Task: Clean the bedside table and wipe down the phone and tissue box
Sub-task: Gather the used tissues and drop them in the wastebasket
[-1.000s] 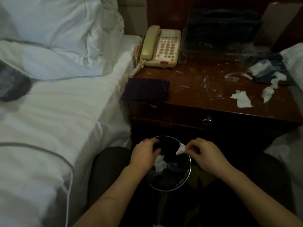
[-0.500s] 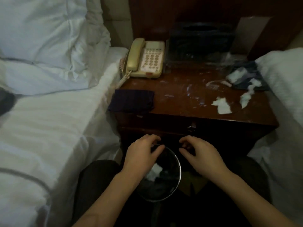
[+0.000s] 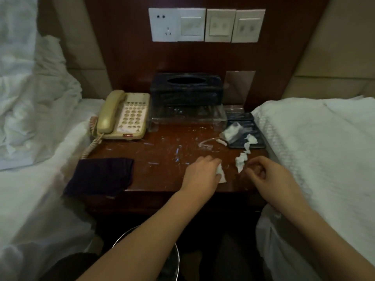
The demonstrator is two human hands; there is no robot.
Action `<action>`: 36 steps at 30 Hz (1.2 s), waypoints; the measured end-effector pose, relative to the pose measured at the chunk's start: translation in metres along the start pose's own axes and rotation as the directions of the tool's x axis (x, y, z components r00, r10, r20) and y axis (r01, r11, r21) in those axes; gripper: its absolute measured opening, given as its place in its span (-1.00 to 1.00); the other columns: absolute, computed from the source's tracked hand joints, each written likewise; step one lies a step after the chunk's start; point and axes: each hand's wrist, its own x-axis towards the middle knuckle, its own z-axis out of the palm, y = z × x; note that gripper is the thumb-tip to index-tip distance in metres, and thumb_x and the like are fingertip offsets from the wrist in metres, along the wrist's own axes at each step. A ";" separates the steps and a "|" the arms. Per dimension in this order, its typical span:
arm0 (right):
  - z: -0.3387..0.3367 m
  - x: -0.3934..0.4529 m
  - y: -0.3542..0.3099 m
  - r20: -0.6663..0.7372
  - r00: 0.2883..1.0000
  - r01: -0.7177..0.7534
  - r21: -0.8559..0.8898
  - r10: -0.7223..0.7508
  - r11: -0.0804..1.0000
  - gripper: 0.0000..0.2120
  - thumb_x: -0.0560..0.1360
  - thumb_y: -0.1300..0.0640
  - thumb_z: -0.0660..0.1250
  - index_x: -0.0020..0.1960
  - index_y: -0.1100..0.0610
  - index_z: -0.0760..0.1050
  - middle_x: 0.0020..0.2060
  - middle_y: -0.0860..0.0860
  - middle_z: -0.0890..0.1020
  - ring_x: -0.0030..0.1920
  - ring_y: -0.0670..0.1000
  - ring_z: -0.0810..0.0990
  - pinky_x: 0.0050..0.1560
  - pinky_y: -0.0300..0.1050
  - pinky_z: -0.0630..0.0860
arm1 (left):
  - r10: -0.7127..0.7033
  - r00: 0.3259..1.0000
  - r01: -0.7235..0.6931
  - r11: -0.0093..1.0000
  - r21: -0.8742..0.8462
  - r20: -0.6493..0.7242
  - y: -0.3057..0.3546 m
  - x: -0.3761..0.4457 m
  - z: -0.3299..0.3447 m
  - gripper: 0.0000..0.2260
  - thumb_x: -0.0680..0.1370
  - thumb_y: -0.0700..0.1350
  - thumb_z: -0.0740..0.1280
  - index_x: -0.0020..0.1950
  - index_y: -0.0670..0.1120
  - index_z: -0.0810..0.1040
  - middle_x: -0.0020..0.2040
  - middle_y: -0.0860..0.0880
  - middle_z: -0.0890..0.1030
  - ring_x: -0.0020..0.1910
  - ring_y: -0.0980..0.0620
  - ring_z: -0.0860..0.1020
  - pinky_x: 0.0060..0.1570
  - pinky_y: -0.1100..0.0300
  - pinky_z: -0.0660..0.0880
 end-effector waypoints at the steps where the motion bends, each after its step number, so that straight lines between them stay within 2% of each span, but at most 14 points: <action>1: 0.000 0.007 0.005 -0.007 1.000 0.006 -0.011 -0.006 1.000 -0.81 0.52 -0.01 0.40 0.10 0.01 0.58 -0.30 -0.14 0.55 -0.27 -0.04 0.52 -0.26 -0.10 0.39 | -0.012 1.000 0.012 1.000 0.017 -0.001 -0.001 0.004 0.002 -0.69 0.67 -0.07 0.29 0.42 -0.06 0.49 0.25 -0.06 0.53 0.25 -0.11 0.47 0.15 -0.02 0.51; 6: 0.010 0.034 0.013 -0.012 0.997 0.070 -0.054 -0.071 0.996 -0.69 0.53 -0.09 0.38 0.21 0.02 0.56 -0.13 -0.10 0.52 -0.06 0.00 0.54 -0.18 -0.14 0.35 | -0.059 0.997 0.056 0.997 -0.050 -0.055 -0.007 0.012 0.008 -0.86 0.68 -0.07 0.28 0.17 -0.05 0.59 0.11 0.00 0.56 0.11 -0.02 0.53 0.06 0.09 0.51; 8: 0.015 0.040 0.011 0.013 0.995 0.096 -0.063 -0.095 0.993 -0.74 0.54 -0.09 0.37 0.15 0.01 0.58 -0.15 -0.11 0.47 -0.04 0.00 0.54 -0.19 -0.14 0.34 | -0.081 0.983 0.063 0.991 -0.116 -0.166 -0.011 0.019 0.005 -0.88 0.66 -0.05 0.30 0.14 -0.03 0.59 0.16 0.03 0.52 0.17 0.04 0.48 0.13 0.15 0.47; 10: 0.020 0.043 0.010 0.034 0.993 0.119 -0.079 -0.116 0.990 -0.85 0.54 -0.06 0.37 0.05 -0.02 0.59 -0.19 -0.13 0.43 -0.08 -0.03 0.49 -0.22 -0.17 0.32 | -0.115 0.955 0.078 0.987 -0.142 -0.273 -0.014 0.032 -0.002 -0.87 0.65 -0.06 0.32 0.16 -0.04 0.60 0.31 0.03 0.46 0.31 0.06 0.40 0.25 0.18 0.39; 13: 0.025 0.046 0.012 0.047 0.989 0.141 -0.086 -0.137 0.986 -0.94 0.55 -0.02 0.37 -0.03 -0.06 0.58 -0.20 -0.15 0.42 -0.12 -0.08 0.42 -0.28 -0.23 0.26 | -0.160 0.946 0.130 0.984 -0.122 -0.281 -0.018 0.056 -0.010 -0.87 0.64 -0.07 0.33 0.15 -0.05 0.62 0.46 0.01 0.42 0.46 0.00 0.34 0.37 0.06 0.36; 16: 0.026 0.045 0.016 0.039 0.986 0.164 -0.075 -0.161 0.984 -0.94 0.55 -0.03 0.37 -0.03 -0.06 0.59 -0.17 -0.14 0.49 -0.15 -0.10 0.44 -0.24 -0.20 0.34 | -0.189 0.963 0.184 0.982 -0.045 -0.190 -0.023 0.072 -0.012 -0.89 0.64 -0.07 0.34 0.14 -0.03 0.59 0.22 0.00 0.58 0.20 0.00 0.53 0.09 0.12 0.48; 19: 0.024 0.043 0.018 -0.024 0.984 0.178 -0.010 -0.178 0.984 -0.96 0.53 0.02 0.40 -0.05 -0.03 0.61 -0.20 -0.13 0.55 -0.22 -0.10 0.50 -0.28 -0.25 0.37 | -0.198 0.969 0.194 0.980 -0.043 -0.144 -0.027 0.074 -0.010 -0.90 0.63 -0.10 0.36 0.14 -0.04 0.58 0.09 -0.01 0.64 0.02 0.02 0.59 0.01 0.12 0.55; 22: 0.022 0.042 0.017 -0.067 0.985 0.163 0.067 -0.158 0.984 -0.96 0.53 0.04 0.42 -0.06 0.00 0.62 -0.22 -0.14 0.61 -0.28 -0.18 0.52 -0.28 -0.34 0.37 | -0.216 0.957 0.186 0.970 -0.159 -0.194 -0.029 0.064 -0.011 -0.83 0.61 -0.15 0.39 0.20 -0.05 0.57 0.07 -0.02 0.67 0.00 0.02 0.63 0.07 0.06 0.61; 24: 0.020 0.040 0.012 -0.095 0.985 0.156 0.137 -0.143 0.978 -0.97 0.52 0.02 0.43 -0.08 -0.04 0.61 -0.28 -0.22 0.58 -0.31 -0.26 0.52 -0.32 -0.43 0.36 | -0.232 0.941 0.172 0.955 -0.243 -0.247 -0.031 0.053 -0.014 -0.78 0.60 -0.16 0.41 0.25 -0.06 0.56 0.02 0.01 0.64 -0.03 0.04 0.62 0.08 0.06 0.61; 27: 0.017 0.033 -0.003 -0.125 0.977 0.198 0.215 -0.174 0.956 -0.95 0.51 0.01 0.44 -0.06 -0.03 0.63 -0.26 -0.23 0.60 -0.25 -0.30 0.55 -0.25 -0.49 0.38 | -0.257 0.909 0.141 0.930 -0.340 -0.328 -0.039 0.033 -0.023 -0.73 0.59 -0.13 0.43 0.28 -0.04 0.57 -0.04 0.08 0.62 -0.07 0.12 0.60 0.06 0.15 0.61; 30: 0.016 0.022 -0.024 -0.130 0.961 0.270 0.242 -0.245 0.932 -0.92 0.52 0.02 0.43 -0.02 0.00 0.64 -0.16 -0.19 0.65 -0.19 -0.21 0.59 -0.15 -0.42 0.44 | -0.247 0.884 0.121 0.941 -0.317 -0.396 -0.049 0.006 -0.035 -0.80 0.59 -0.06 0.44 0.20 -0.01 0.64 -0.10 0.14 0.61 -0.14 0.21 0.56 -0.01 0.28 0.58; 33: 0.018 0.004 -0.051 -0.101 0.945 0.327 0.259 -0.312 0.909 -0.89 0.51 0.00 0.41 0.00 -0.01 0.64 -0.15 -0.23 0.62 -0.15 -0.24 0.58 -0.12 -0.43 0.46 | -0.218 0.856 0.071 0.948 -0.311 -0.469 -0.058 -0.041 -0.044 -0.90 0.57 -0.04 0.46 0.07 0.02 0.67 -0.19 0.19 0.61 -0.20 0.24 0.58 -0.15 0.43 0.51; 34: 0.018 -0.002 -0.058 -0.081 0.941 0.338 0.269 -0.329 0.902 -0.88 0.51 -0.02 0.39 0.00 -0.02 0.63 -0.15 -0.24 0.61 -0.14 -0.25 0.59 -0.11 -0.41 0.48 | -0.195 0.869 0.045 0.947 -0.319 -0.456 -0.062 -0.058 -0.045 -0.92 0.56 -0.05 0.47 0.04 0.02 0.68 -0.20 0.20 0.61 -0.21 0.24 0.59 -0.16 0.45 0.49; 36: 0.025 -0.020 -0.076 -0.040 0.926 0.369 0.305 -0.375 0.878 -0.87 0.51 -0.03 0.37 0.01 -0.03 0.62 -0.15 -0.24 0.62 -0.12 -0.24 0.60 -0.10 -0.35 0.52 | -0.127 0.931 0.018 0.952 -0.305 -0.341 -0.075 -0.101 -0.045 -0.94 0.55 -0.08 0.49 0.01 0.00 0.70 -0.21 0.21 0.62 -0.20 0.26 0.60 -0.16 0.45 0.48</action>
